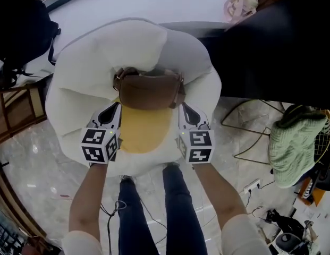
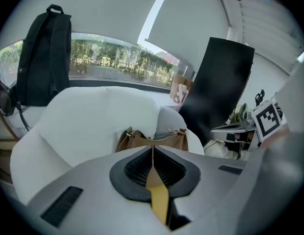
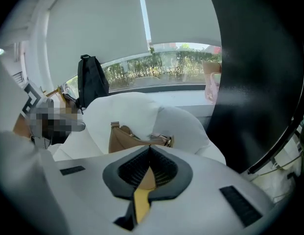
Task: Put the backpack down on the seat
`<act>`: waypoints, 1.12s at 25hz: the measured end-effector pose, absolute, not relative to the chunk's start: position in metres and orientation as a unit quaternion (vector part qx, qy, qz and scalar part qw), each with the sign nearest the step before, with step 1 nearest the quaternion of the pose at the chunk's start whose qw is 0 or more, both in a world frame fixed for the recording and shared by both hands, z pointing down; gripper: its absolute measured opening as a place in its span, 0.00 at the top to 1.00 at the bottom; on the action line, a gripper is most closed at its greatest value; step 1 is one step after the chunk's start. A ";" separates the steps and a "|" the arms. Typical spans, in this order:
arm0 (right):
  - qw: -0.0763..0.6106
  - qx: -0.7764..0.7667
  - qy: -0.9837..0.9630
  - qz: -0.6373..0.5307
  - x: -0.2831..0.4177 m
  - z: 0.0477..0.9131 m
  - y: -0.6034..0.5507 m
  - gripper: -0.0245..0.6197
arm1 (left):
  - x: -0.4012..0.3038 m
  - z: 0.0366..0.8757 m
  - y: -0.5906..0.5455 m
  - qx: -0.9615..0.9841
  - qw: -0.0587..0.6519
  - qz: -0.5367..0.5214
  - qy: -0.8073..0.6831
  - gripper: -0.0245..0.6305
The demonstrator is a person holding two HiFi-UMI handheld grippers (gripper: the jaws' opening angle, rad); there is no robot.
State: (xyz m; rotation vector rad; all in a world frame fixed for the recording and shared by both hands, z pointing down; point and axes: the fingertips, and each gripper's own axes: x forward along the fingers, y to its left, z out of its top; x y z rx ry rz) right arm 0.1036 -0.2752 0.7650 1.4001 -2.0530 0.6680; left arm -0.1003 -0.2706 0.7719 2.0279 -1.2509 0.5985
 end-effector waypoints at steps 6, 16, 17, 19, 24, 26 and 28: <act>0.275 0.519 -0.777 0.227 0.096 0.720 -0.253 0.91 | -0.097 0.729 -0.243 0.783 0.342 0.220 -0.471 0.90; 0.244 0.517 -0.787 0.231 0.079 0.654 -0.229 0.91 | -0.090 0.666 -0.215 0.789 0.341 0.200 -0.470 0.90; 0.242 0.517 -0.788 0.231 0.078 0.645 -0.227 0.91 | -0.090 0.658 -0.211 0.789 0.342 0.199 -0.470 0.90; 0.239 0.517 -0.789 0.230 0.076 0.627 -0.221 0.91 | -0.091 0.640 -0.205 0.789 0.342 0.198 -0.471 0.90; 0.230 0.517 -0.793 0.226 0.075 0.578 -0.209 0.91 | -0.089 0.590 -0.188 0.796 0.334 0.196 -0.465 0.90; 0.226 0.516 -0.795 0.225 0.073 0.558 -0.205 0.91 | -0.087 0.571 -0.181 0.799 0.330 0.196 -0.462 0.90; 0.224 0.515 -0.797 0.223 0.072 0.539 -0.198 0.91 | -0.087 0.551 -0.175 0.802 0.327 0.192 -0.461 0.90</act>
